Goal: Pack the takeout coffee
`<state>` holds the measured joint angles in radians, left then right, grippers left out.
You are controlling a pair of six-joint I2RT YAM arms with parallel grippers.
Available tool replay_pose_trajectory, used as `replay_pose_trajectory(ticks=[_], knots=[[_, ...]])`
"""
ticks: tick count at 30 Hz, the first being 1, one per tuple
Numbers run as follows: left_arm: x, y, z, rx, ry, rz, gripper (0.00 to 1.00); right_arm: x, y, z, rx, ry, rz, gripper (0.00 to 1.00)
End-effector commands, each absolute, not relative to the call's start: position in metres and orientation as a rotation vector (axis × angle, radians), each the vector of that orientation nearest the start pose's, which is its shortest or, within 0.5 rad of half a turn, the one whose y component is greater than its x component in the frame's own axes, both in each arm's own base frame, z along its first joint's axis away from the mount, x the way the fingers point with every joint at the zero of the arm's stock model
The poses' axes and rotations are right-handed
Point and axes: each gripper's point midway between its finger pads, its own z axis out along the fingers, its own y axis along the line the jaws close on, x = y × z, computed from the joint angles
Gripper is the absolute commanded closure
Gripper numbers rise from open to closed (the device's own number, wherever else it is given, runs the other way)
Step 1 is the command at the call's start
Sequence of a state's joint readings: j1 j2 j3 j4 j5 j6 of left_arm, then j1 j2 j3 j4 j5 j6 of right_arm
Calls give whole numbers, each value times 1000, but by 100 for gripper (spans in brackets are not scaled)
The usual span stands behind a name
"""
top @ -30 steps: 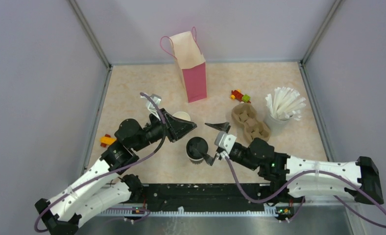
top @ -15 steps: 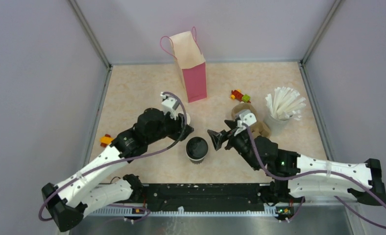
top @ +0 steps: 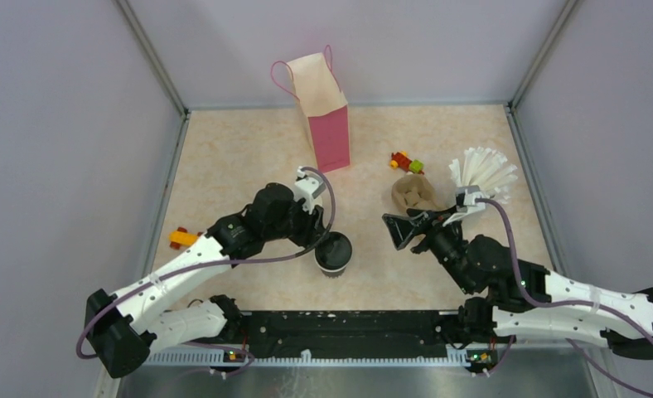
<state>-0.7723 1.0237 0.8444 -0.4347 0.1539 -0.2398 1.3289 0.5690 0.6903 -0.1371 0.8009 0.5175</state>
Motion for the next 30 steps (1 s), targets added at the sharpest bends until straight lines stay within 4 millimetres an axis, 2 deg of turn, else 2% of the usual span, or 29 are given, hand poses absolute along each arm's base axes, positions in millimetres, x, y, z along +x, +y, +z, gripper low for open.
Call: replay_pose_trajectory(ticks=[1,7,17,22,30], knots=[[199,-242,169,732,2163,-695,54,166,201,307,20,1646,806,30],[202,-239,162,761,2161,-658,59,163,198,309,18,1632,830,30],[203,-238,149,796,2171,-631,58,162,198,310,-11,1621,826,30],[203,-242,150,820,2154,-650,62,162,198,309,-16,1627,822,30],[199,-252,160,842,2122,-718,100,161,202,303,-22,1626,833,30]])
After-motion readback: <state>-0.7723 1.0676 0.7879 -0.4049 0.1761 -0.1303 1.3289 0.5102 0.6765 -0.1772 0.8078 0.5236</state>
